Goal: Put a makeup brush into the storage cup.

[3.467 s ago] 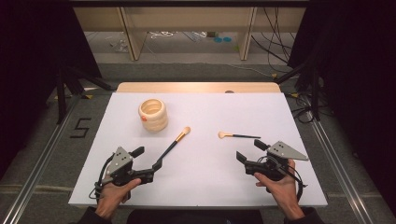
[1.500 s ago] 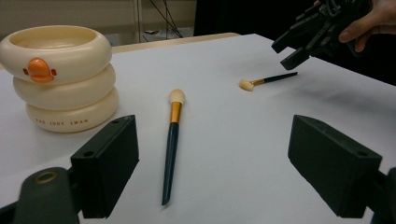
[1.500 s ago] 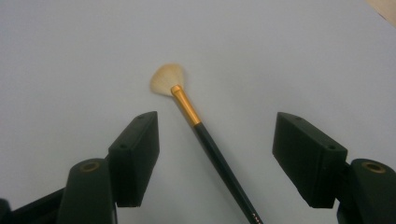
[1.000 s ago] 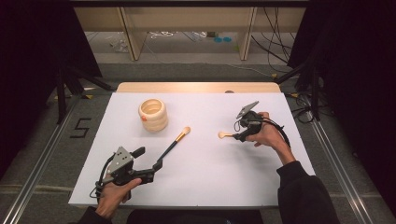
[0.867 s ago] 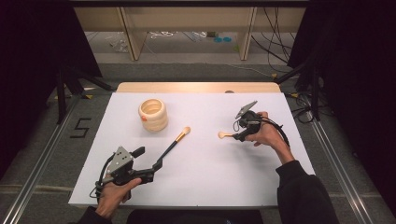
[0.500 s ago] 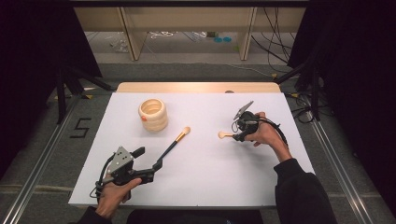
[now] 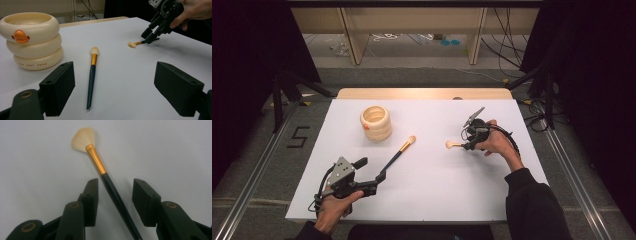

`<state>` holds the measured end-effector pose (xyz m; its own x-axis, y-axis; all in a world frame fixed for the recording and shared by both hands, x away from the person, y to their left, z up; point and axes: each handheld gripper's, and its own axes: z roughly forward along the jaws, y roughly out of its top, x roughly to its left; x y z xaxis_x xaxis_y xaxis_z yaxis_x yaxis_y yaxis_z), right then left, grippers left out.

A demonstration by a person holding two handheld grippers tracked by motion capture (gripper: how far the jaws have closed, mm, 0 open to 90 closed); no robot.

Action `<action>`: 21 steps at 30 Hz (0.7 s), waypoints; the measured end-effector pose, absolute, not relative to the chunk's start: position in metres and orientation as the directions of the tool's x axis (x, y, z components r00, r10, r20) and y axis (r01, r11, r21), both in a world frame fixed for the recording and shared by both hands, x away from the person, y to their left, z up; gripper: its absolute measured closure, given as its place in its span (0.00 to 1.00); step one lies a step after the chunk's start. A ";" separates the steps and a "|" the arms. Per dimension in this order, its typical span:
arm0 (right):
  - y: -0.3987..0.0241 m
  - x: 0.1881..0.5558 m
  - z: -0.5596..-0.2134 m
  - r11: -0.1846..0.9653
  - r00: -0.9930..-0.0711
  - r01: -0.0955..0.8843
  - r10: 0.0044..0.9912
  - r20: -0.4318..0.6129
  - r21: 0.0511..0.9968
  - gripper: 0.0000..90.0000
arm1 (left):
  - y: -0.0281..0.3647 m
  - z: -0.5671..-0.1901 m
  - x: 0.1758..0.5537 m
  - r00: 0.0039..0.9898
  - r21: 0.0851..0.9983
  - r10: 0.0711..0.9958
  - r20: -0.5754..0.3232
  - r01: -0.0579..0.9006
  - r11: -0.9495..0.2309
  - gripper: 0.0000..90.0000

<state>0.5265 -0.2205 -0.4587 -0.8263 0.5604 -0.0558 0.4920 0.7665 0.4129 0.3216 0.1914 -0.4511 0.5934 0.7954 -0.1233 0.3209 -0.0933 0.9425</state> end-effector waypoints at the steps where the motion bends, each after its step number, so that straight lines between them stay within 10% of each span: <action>1: -0.220 0.526 -0.459 0.766 -0.826 0.492 0.560 -0.056 0.413 0.65 | 0.191 -0.451 0.322 0.593 0.942 0.795 -0.123 0.321 -0.093 0.18; 21: -0.207 0.542 -0.455 0.818 -0.848 0.510 0.530 -0.003 0.265 0.83 | 0.192 -0.451 0.322 0.593 0.942 0.795 -0.127 0.323 -0.090 0.19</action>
<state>0.5417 -0.2068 -0.4547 -0.8481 0.5299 -0.0034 0.5102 0.8183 0.2649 0.3218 0.1917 -0.4511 0.5935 0.7948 -0.1271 0.3229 -0.0904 0.9421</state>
